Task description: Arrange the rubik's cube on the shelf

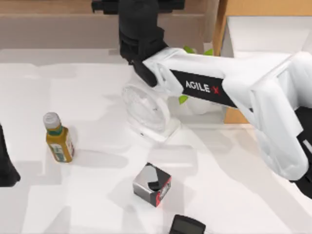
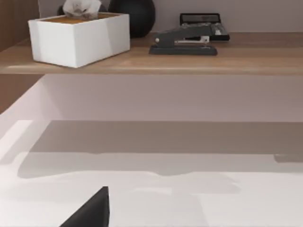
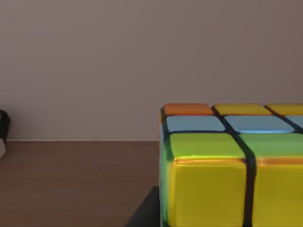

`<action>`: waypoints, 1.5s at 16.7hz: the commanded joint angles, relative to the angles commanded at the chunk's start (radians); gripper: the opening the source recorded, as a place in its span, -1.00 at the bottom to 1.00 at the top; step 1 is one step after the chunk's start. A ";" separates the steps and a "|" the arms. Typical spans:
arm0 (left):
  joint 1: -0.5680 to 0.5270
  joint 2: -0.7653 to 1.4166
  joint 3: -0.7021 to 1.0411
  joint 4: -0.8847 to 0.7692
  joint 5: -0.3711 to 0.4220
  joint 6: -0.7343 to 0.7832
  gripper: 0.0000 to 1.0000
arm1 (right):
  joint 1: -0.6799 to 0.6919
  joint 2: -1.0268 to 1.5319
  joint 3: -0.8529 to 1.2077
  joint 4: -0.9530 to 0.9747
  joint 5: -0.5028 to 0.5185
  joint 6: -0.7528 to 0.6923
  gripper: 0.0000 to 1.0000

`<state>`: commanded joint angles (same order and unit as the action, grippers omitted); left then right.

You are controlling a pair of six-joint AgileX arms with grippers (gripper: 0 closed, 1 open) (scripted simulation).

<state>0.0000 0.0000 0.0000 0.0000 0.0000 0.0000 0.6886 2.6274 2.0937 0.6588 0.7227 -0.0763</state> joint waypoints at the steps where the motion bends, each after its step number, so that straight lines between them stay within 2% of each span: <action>1: 0.000 0.000 0.000 0.000 0.000 0.000 1.00 | 0.000 0.000 0.000 0.000 0.000 0.000 0.51; 4: 0.000 0.000 0.000 0.000 0.000 0.000 1.00 | 0.000 0.000 0.000 0.000 0.000 0.000 0.96; 5: 0.000 0.000 0.000 0.000 0.000 0.000 1.00 | 0.000 0.000 0.000 0.000 0.000 0.000 1.00; 14: 0.000 0.000 0.000 0.000 0.000 0.000 1.00 | 0.004 0.000 0.000 0.000 0.000 0.000 1.00; 17: 0.000 0.000 0.000 0.000 0.000 0.000 1.00 | 0.002 -0.044 -0.062 0.060 -0.020 -0.045 1.00; 21: 0.000 0.000 0.000 0.000 0.000 0.000 1.00 | 0.006 -0.182 -0.291 0.262 -0.089 -0.198 1.00; 25: 0.000 0.000 0.000 0.000 0.000 0.000 1.00 | 0.009 -0.362 -0.652 0.533 -0.184 -0.426 1.00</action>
<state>0.0000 0.0000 0.0000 0.0000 0.0000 0.0000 0.6972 2.2654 1.4419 1.1921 0.5385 -0.5026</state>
